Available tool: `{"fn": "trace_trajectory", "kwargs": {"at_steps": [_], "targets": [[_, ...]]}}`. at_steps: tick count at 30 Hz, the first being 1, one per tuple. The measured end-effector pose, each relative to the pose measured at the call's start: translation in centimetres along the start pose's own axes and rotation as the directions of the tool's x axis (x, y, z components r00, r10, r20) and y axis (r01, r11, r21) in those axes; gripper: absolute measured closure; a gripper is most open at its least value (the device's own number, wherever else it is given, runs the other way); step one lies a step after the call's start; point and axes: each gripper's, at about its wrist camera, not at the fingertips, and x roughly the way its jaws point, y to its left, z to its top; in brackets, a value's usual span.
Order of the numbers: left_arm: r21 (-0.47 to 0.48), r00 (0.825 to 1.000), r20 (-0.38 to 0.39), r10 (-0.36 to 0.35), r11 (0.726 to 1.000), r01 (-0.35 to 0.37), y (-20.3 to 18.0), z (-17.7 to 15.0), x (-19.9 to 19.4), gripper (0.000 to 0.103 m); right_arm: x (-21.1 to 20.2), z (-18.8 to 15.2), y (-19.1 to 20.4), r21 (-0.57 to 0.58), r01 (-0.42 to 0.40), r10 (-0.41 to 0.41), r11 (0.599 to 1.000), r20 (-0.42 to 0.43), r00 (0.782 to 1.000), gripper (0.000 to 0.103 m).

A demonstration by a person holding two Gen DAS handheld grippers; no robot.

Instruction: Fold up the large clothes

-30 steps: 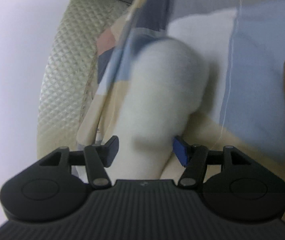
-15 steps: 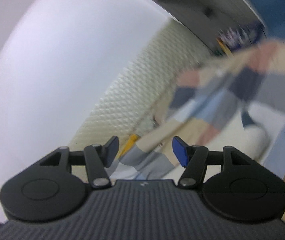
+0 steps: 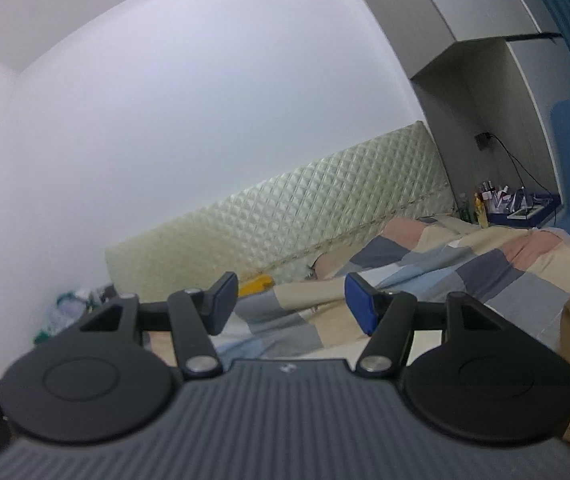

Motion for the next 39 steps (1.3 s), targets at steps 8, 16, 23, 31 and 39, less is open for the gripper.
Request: {"fn": "trace_trajectory", "kwargs": {"at_steps": [8, 16, 23, 31, 39], "targets": [[0.065, 0.998, -0.015, 0.066, 0.996, -0.065, -0.6, -4.4, -1.1, 0.026, -0.2, -5.4, 2.1, -0.144, 0.017, -0.032, 0.989, -0.097, 0.995, 0.040], [0.050, 0.992, -0.072, 0.101, 0.994, -0.097, 0.6, -7.3, 0.4, 0.026, 0.8, -10.3, 1.5, -0.177, 0.060, -0.095, 0.982, -0.199, 0.975, 0.040], [0.055, 0.987, -0.093, 0.132, 0.990, -0.127, 1.0, -8.8, 0.9, 0.026, 0.9, -12.6, 0.7, -0.174, 0.107, -0.145, 0.979, -0.226, 0.963, 0.040], [0.075, 0.982, -0.113, 0.154, 0.986, -0.146, 1.2, -9.7, 2.0, 0.026, 1.1, -13.0, 0.9, -0.184, 0.137, -0.180, 0.973, -0.240, 0.954, 0.040], [0.055, 0.978, -0.140, 0.154, 0.988, -0.147, 1.5, -10.1, 2.7, 0.023, 1.1, -13.1, 1.2, -0.194, 0.152, -0.198, 0.969, -0.247, 0.949, 0.040]]}}
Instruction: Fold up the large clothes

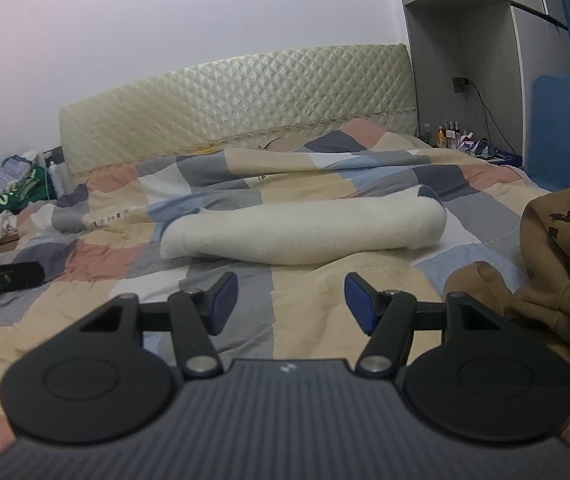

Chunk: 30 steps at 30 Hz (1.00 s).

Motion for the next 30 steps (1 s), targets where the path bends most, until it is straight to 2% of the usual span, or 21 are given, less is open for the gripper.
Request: {"fn": "trace_trajectory", "kwargs": {"at_steps": [6, 10, 15, 16, 30], "targets": [[-0.006, 1.000, -0.007, -0.014, 1.000, 0.013, 0.03, 0.16, 0.06, 0.005, -0.07, 0.01, 0.10, -0.011, 0.011, -0.011, 1.000, -0.007, 1.000, 0.040], [0.018, 1.000, -0.008, 0.019, 1.000, -0.019, -0.15, 0.15, 0.15, 0.002, -0.07, 0.03, 0.13, -0.014, 0.017, -0.017, 1.000, -0.005, 1.000, 0.035], [0.012, 0.999, -0.013, 0.029, 1.000, -0.029, -0.12, 0.14, 0.06, 0.001, 0.10, -0.07, 0.17, -0.014, 0.027, -0.027, 1.000, -0.002, 1.000, 0.003], [0.010, 0.999, -0.012, 0.030, 1.000, -0.030, -0.10, 0.17, 0.03, 0.001, 0.18, -0.07, 0.18, -0.016, 0.029, -0.029, 0.999, -0.004, 1.000, 0.000], [-0.013, 0.998, -0.040, 0.047, 0.999, -0.048, 0.21, 0.26, 0.09, 0.000, 0.47, -0.15, 0.21, -0.012, 0.025, -0.026, 1.000, -0.015, 1.000, 0.000]]}}
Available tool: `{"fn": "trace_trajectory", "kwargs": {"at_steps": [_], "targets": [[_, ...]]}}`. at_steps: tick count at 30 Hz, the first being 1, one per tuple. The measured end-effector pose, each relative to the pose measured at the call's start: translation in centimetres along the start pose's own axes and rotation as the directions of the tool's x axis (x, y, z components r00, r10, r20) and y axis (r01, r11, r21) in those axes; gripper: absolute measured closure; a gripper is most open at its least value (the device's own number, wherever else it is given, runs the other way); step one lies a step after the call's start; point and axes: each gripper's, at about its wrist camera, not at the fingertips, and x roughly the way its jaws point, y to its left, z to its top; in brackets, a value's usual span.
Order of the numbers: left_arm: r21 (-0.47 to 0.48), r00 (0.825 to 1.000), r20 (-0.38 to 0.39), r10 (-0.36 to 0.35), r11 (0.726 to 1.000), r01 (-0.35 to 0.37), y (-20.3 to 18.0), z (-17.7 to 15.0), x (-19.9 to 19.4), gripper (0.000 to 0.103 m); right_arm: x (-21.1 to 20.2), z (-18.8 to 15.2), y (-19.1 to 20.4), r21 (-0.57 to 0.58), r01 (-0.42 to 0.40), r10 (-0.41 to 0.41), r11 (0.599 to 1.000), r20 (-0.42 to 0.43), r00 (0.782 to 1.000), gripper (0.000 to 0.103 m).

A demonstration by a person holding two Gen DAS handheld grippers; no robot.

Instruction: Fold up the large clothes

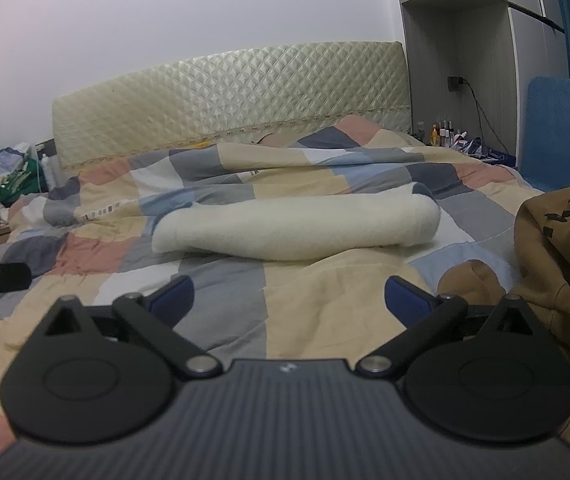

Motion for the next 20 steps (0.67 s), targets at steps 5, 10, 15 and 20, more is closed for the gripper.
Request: {"fn": "trace_trajectory", "kwargs": {"at_steps": [5, 10, 15, 20], "targets": [[0.003, 1.000, 0.009, -0.002, 1.000, 0.002, -0.13, -0.09, -0.11, 0.000, 0.05, -0.06, 0.05, 0.000, 0.002, -0.002, 1.000, -0.001, 1.000, 0.000], [-0.001, 1.000, 0.008, -0.001, 1.000, 0.001, -0.18, -0.11, -0.19, 0.000, 0.03, -0.11, 0.15, 0.001, 0.002, -0.002, 1.000, -0.001, 1.000, 0.000], [-0.005, 1.000, 0.015, 0.001, 1.000, -0.001, -0.25, -0.12, -0.34, 0.000, 0.05, -0.05, 0.08, 0.004, 0.002, -0.002, 1.000, -0.001, 1.000, 0.000], [-0.010, 1.000, 0.015, 0.000, 1.000, 0.000, -0.24, -0.07, -0.47, 0.000, 0.01, -0.06, 0.08, 0.001, 0.002, -0.002, 1.000, -0.001, 1.000, 0.000]]}}
